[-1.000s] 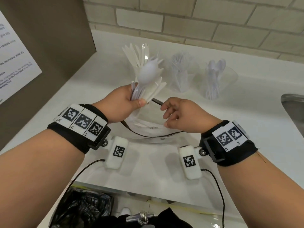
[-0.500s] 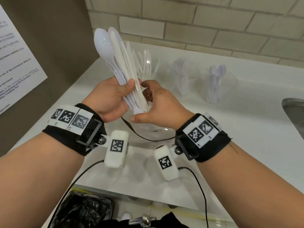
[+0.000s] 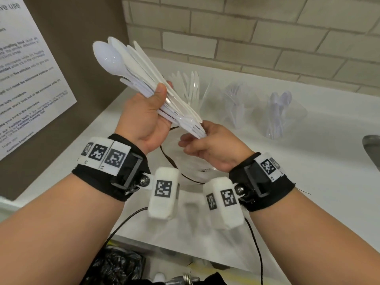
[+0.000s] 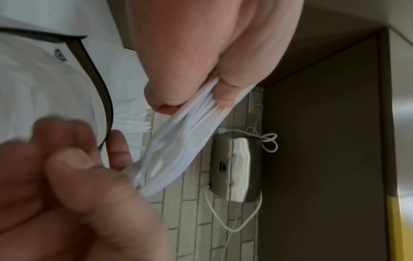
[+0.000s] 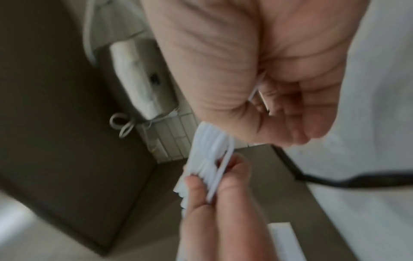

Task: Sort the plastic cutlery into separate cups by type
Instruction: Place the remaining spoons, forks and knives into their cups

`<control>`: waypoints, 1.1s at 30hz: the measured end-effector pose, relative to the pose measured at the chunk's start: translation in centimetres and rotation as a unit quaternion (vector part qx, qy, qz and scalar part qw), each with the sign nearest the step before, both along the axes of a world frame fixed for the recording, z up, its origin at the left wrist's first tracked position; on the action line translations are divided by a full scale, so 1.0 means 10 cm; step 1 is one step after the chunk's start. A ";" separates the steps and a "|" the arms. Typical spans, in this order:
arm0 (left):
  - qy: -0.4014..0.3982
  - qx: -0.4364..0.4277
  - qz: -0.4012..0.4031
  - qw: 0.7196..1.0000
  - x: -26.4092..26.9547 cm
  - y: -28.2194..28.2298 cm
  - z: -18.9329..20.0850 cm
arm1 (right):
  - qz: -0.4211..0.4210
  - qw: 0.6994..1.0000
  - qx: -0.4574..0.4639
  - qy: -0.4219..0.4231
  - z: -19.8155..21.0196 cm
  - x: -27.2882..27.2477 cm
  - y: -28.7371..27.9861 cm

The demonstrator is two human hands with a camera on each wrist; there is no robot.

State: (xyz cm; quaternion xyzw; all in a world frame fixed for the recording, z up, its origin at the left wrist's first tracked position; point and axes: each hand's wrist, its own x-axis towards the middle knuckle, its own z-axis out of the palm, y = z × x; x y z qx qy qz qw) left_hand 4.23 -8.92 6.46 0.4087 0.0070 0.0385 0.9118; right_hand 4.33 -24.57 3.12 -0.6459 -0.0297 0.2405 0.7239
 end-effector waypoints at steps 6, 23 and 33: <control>0.002 0.020 0.059 0.998 -0.02 -0.17 -0.04 | 0.027 0.990 0.135 0.021 0.08 -0.06 0.11; 0.001 0.312 -0.174 0.934 -0.27 -0.24 -0.15 | -0.093 0.984 0.138 -0.058 0.44 0.23 -0.02; 0.012 0.303 -0.265 0.915 -0.29 -0.22 -0.24 | -0.129 0.974 -0.021 -0.185 0.39 0.16 -0.02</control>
